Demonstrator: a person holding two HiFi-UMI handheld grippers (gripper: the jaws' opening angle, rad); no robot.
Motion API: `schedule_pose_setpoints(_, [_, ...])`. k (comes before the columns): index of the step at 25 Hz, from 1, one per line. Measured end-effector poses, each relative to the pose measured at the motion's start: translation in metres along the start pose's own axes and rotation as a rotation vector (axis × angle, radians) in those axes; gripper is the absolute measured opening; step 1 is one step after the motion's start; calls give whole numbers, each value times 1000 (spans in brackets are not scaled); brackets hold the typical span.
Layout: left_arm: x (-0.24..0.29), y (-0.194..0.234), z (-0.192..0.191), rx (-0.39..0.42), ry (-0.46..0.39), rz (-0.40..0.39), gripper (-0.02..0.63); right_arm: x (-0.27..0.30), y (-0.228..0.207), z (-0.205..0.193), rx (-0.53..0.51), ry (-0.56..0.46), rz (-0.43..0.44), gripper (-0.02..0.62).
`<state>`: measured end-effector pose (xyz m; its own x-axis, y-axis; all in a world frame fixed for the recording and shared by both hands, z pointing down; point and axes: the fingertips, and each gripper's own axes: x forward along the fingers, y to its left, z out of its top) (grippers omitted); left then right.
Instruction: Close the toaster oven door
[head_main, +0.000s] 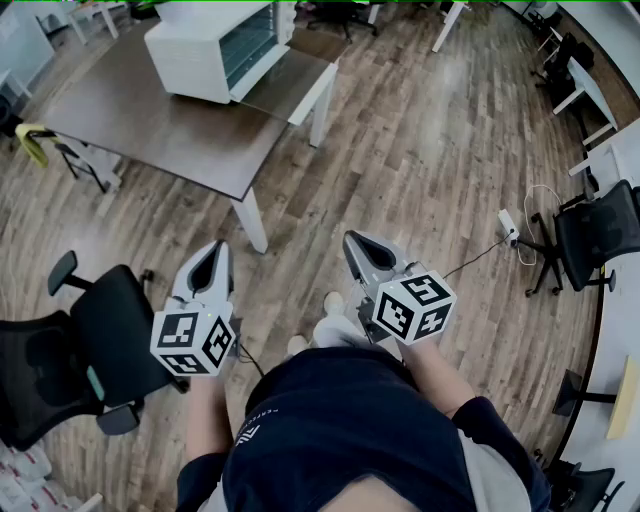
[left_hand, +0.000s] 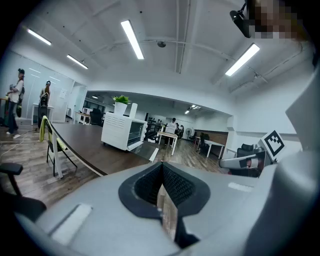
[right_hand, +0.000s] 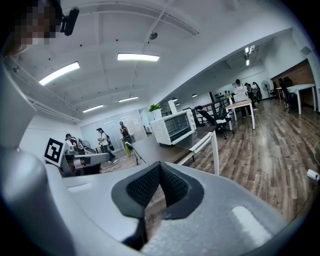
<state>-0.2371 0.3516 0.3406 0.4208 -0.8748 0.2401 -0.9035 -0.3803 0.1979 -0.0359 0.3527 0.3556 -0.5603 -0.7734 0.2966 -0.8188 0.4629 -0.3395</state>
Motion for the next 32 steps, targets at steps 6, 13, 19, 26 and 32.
schedule_pose_setpoints(6, [6,-4,-4,3,28,-8,18,2,-4,2,12,1,5,2])
schedule_pose_setpoints(13, [22,-17,-10,12,59,-26,18,5,-14,4,58,4,31,2])
schedule_pose_setpoints(19, [34,-18,-8,13,63,-4,18,12,-26,8,70,16,50,2])
schedule_pose_setpoints(26, [53,-18,-17,-30,83,37,17,25,-48,6,65,49,54,2])
schedule_pose_setpoints(32, [81,-28,-17,-43,95,38,17,39,-72,18,74,61,84,2])
